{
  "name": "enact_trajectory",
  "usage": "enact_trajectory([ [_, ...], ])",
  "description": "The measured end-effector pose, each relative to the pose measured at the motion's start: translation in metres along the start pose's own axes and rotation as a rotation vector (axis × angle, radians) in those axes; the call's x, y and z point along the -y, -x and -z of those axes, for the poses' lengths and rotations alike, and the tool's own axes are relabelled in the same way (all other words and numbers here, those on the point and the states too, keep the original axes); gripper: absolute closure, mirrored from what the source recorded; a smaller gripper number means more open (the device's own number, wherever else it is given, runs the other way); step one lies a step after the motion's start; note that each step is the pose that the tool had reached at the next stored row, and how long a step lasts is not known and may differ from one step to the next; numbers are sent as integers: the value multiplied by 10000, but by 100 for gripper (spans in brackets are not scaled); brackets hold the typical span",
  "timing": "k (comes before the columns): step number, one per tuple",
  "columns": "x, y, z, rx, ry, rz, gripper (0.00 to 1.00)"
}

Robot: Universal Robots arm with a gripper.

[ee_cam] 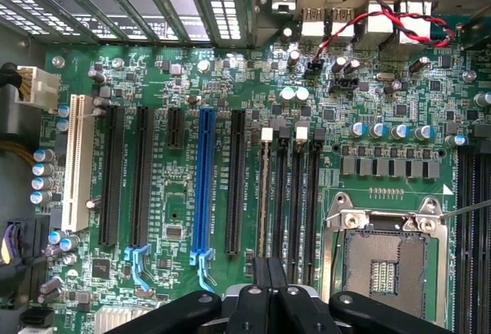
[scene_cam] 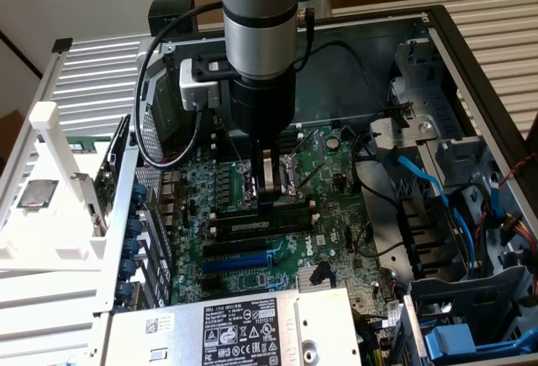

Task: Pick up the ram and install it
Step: 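Press down the ram until it locks into place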

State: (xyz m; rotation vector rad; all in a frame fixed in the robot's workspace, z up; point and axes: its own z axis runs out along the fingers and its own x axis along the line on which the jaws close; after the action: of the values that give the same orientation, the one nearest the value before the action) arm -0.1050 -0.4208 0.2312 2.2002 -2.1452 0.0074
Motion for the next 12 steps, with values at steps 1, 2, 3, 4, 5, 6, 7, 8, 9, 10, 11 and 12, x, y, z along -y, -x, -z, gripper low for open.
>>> enact_trajectory([
  [1, 0, -1, 0, 0, 0, -1, 90],
  [2, 0, -1, 0, -1, 0, -1, 90],
  [3, 0, -1, 0, 0, 0, -1, 90],
  [4, 0, -1, 0, 0, 0, 0, 90],
  [5, 0, -1, 0, 0, 0, 0, 90],
  [6, 0, -2, 0, 0, 0, 0, 90],
  [7, 0, -4, 0, 0, 0, 0, 90],
  [8, 0, -5, 0, 0, -1, 0, 90],
  [9, 0, -6, 0, 0, 0, 0, 90],
  [10, 0, -6, 0, 0, 0, -1, 90],
  [11, 0, -6, 0, 1, 0, 0, 90],
  [12, 0, -6, 0, 0, 0, 0, 90],
])
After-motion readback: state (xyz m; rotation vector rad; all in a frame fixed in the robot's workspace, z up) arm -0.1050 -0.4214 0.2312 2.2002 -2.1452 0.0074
